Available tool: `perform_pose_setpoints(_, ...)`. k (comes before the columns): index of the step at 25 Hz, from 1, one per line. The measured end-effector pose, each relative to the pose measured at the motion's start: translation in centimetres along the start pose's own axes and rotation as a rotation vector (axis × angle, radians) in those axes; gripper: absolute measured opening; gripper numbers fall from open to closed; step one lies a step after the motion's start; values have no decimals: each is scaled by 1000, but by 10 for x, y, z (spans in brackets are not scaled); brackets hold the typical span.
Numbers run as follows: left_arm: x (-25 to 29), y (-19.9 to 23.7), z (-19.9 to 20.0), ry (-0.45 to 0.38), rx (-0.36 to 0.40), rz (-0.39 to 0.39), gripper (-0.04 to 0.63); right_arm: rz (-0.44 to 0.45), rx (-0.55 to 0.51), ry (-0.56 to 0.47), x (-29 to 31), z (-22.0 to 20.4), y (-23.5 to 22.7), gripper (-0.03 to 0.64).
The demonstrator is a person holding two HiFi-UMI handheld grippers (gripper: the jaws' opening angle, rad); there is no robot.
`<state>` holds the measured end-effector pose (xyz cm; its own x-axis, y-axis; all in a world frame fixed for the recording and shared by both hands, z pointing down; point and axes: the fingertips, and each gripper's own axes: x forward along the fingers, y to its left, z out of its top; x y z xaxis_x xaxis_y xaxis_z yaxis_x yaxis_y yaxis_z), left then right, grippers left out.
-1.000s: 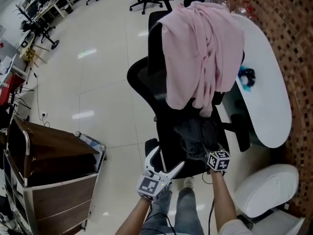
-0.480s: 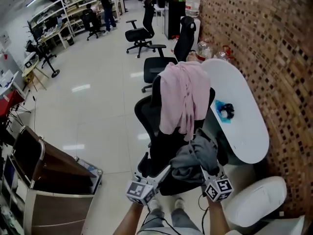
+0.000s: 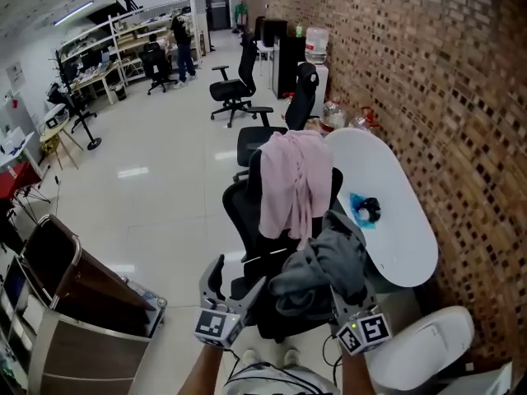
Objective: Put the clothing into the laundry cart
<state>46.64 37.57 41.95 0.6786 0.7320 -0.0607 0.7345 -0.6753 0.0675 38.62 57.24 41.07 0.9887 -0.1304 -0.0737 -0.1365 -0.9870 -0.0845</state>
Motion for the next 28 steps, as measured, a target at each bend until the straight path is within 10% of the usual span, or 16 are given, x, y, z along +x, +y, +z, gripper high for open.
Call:
perform_pose_setpoints(14,-26,-8,26,-48,36,140,434,252,41,-3,28,4,51,170)
perform_pose_setpoints(28,-251,76,38,-62,117,773,435,869,168,46,74,-21,268,170)
